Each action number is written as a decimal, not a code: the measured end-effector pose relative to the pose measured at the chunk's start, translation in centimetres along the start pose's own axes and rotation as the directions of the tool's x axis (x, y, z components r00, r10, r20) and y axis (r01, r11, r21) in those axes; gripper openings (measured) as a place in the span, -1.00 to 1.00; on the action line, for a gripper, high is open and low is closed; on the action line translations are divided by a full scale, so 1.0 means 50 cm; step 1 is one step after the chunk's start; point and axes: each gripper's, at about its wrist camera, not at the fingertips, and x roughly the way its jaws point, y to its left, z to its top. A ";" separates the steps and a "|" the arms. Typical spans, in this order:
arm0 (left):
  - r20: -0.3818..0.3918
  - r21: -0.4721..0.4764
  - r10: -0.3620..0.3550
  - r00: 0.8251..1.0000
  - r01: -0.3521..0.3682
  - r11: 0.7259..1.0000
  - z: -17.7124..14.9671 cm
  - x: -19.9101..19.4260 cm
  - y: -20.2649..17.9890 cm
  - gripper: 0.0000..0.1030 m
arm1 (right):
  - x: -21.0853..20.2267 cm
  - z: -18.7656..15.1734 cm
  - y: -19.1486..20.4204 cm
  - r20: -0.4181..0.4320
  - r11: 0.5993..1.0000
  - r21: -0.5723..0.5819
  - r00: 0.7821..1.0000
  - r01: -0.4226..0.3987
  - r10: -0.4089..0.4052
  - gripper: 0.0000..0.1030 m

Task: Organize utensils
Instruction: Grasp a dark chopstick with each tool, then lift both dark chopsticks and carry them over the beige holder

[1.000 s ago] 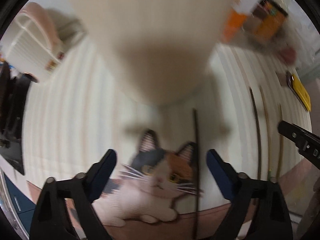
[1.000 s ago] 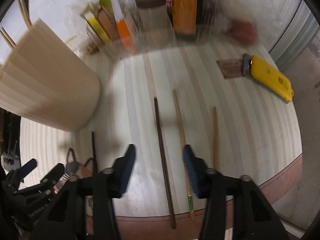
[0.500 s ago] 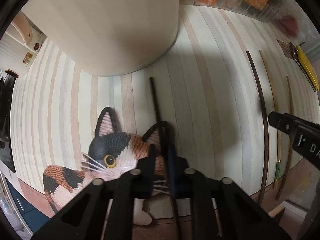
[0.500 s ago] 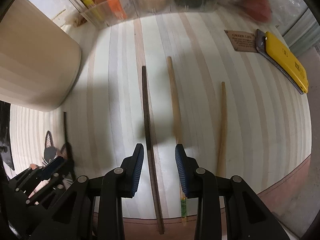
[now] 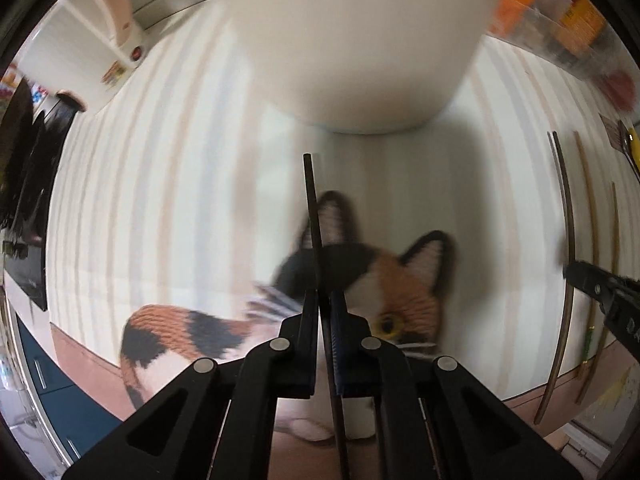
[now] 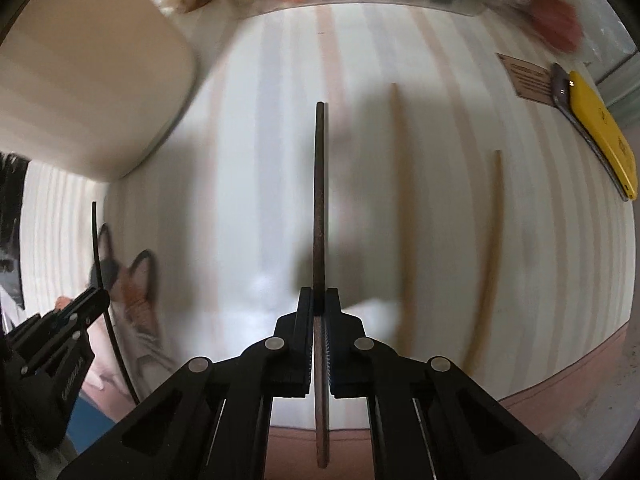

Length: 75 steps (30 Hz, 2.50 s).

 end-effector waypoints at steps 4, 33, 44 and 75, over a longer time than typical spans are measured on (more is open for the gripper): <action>-0.006 -0.021 -0.006 1.000 0.006 1.000 -0.009 -0.003 0.044 -0.93 | -0.007 -0.022 0.045 -0.008 0.999 -0.017 0.999 -0.048 0.048 -0.89; -0.021 0.053 0.006 1.000 -0.005 0.999 0.040 0.037 0.016 -0.93 | 0.046 -0.051 0.257 -0.007 0.980 -0.111 0.985 0.168 -0.170 -0.88; -0.023 0.042 -0.030 0.999 0.031 0.999 0.028 0.045 0.062 -0.93 | 0.034 -0.048 0.248 -0.035 0.988 -0.070 0.989 0.139 -0.141 -0.87; 0.288 -0.050 -0.035 0.957 0.051 0.997 0.046 -0.200 0.178 -0.95 | -0.197 -0.032 0.132 0.288 1.000 -0.007 0.958 -0.012 0.013 -0.89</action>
